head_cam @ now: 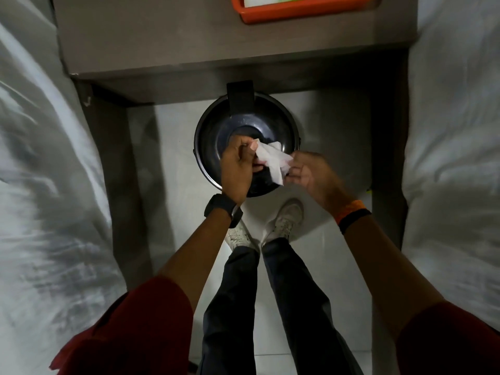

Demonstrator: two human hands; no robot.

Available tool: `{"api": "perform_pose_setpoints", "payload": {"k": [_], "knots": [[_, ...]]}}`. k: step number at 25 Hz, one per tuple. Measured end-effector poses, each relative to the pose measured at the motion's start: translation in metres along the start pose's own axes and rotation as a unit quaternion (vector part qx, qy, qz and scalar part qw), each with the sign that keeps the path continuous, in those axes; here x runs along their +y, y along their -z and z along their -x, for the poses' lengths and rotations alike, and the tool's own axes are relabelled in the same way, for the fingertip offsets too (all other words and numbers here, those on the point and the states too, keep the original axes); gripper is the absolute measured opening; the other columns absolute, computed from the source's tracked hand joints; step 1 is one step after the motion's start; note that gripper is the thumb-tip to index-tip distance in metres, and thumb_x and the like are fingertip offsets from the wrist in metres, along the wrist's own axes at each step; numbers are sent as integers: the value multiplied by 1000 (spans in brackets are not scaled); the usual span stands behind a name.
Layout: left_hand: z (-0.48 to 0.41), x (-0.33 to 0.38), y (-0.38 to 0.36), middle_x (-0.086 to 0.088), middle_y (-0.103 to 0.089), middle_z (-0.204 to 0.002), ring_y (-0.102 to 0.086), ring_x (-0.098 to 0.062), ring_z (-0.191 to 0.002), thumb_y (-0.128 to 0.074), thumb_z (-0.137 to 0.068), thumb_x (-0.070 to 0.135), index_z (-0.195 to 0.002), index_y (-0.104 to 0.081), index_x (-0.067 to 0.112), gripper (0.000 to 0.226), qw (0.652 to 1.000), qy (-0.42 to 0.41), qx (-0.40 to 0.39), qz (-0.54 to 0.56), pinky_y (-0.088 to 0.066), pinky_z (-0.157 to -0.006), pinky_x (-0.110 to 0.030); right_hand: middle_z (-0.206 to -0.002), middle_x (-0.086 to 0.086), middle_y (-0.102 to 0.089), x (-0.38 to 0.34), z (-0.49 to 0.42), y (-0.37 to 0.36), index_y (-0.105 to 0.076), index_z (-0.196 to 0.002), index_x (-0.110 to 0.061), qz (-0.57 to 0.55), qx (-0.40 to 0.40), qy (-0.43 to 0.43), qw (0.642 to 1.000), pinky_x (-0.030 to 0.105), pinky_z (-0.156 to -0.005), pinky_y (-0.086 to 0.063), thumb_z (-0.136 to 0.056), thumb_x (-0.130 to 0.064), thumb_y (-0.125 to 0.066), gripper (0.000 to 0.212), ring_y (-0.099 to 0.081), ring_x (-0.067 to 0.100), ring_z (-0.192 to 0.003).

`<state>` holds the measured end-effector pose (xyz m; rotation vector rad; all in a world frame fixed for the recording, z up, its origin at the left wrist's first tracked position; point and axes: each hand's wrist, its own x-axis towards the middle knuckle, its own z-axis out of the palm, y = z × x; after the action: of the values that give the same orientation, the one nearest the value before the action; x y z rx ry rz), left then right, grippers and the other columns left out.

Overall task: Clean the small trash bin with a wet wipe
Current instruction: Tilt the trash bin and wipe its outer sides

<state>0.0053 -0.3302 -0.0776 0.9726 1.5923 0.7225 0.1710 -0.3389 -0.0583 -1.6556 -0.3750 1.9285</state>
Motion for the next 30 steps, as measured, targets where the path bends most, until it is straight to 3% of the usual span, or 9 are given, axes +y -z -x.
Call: {"api": "perform_pose_setpoints", "payload": {"k": [3,6,9,11,16,20,22,26,30], "knots": [[5,9,-19,-10,-57,-100,-57,-22,-94,-46,-106,17,-104,-51,11,8,999,-3,-45,8,-52,-88,-41,-84,13,-68,4,1,0,-58,-81,-5,-6,-12,16,1000,33,-68,-58,-79,-6,-53,5,-70,25,-77],[9,16,-31,-7,-64,-113,-66,-17,-99,-58,-100,26,-112,-53,19,15,986,86,-76,118,-60,-81,-30,-96,18,-71,13,1,4,-63,-97,-2,-36,34,38,998,35,-72,-58,-92,-8,-53,13,-71,29,-86],[14,11,-36,-16,-69,-119,-70,-25,-105,-74,-88,15,-122,-60,8,37,975,144,-88,146,-63,-78,-28,-110,19,-74,24,2,13,-67,-111,0,-17,92,72,993,37,-80,-61,-96,-14,-60,22,-72,32,-99],[14,7,-36,-17,-72,-112,-71,-27,-101,-71,-90,7,-118,-65,2,30,966,175,-78,173,-64,-79,-33,-112,19,-72,29,3,17,-68,-111,-3,13,148,88,985,43,-86,-58,-95,-13,-61,20,-70,31,-101],[4,-1,-36,-15,-71,-103,-72,-15,-83,-62,-93,-4,-122,-60,-8,29,974,160,-60,149,-64,-73,-29,-97,9,-67,32,9,26,-67,-92,-12,-83,164,63,981,32,-65,-54,-94,-8,-51,16,-64,24,-88],[-7,1,-36,-10,-68,-91,-63,-7,-68,-56,-99,4,-118,-63,-7,23,982,124,-80,120,-54,-57,-17,-88,4,-63,35,12,37,-68,-92,-18,-56,126,-64,988,25,-53,-48,-87,-29,-69,12,-61,16,-72],[-9,0,-37,-6,-66,-91,-62,-10,-73,-54,-100,7,-114,-64,-1,19,980,127,-90,125,-52,-58,-18,-93,4,-63,44,12,45,-69,-98,-19,-21,130,-76,988,27,-58,-51,-88,-34,-72,18,-59,15,-75],[-2,-8,-45,-10,-63,-103,-66,-19,-88,-52,-102,7,-111,-59,3,12,962,182,-42,199,-61,-73,-28,-96,-9,-73,52,13,60,-69,-103,-24,-143,199,-9,969,26,-74,-58,-91,-29,-69,13,-69,8,-88],[24,-20,-60,-11,-64,-92,-71,-14,-64,-52,-101,2,-103,-58,4,6,943,254,-48,208,-63,-68,-30,-122,10,-68,60,9,73,-58,-128,-8,-309,182,13,934,39,-102,-55,-94,-15,-63,35,-66,24,-118]]}}
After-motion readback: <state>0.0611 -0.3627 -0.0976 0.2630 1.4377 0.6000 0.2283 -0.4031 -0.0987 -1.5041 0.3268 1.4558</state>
